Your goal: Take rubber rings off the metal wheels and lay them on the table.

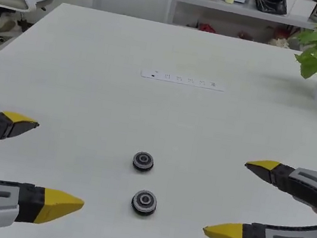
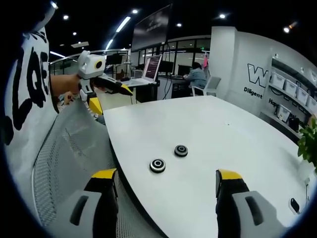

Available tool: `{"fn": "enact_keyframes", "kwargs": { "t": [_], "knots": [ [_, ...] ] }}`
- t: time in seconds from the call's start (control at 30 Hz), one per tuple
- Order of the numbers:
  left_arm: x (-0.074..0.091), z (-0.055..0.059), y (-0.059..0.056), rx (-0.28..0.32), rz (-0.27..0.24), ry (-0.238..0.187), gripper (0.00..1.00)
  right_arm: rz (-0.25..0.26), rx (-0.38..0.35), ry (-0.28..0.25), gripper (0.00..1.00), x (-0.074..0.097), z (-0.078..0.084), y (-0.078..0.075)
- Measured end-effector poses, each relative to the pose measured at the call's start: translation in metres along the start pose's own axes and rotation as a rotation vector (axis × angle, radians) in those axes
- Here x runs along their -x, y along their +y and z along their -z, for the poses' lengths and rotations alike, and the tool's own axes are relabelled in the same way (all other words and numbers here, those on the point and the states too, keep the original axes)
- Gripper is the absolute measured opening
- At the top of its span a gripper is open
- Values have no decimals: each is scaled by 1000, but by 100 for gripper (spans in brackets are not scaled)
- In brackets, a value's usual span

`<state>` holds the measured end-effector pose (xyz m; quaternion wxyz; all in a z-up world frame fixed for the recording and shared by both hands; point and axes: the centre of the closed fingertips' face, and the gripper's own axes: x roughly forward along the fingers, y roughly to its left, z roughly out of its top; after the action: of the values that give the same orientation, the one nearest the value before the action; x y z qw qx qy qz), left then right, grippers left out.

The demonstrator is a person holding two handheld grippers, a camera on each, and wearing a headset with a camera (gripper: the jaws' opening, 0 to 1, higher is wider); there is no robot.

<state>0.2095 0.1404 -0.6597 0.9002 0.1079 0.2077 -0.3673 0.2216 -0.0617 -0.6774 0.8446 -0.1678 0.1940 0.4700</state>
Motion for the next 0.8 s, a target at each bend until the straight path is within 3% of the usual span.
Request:
{"fn": "enact_keyframes", "kwargs": {
  "t": [0.8],
  "knots": [
    [-6,2,-1,-31,31,21,87,-4,14,-7,77,-5,-7,-5]
  ]
}}
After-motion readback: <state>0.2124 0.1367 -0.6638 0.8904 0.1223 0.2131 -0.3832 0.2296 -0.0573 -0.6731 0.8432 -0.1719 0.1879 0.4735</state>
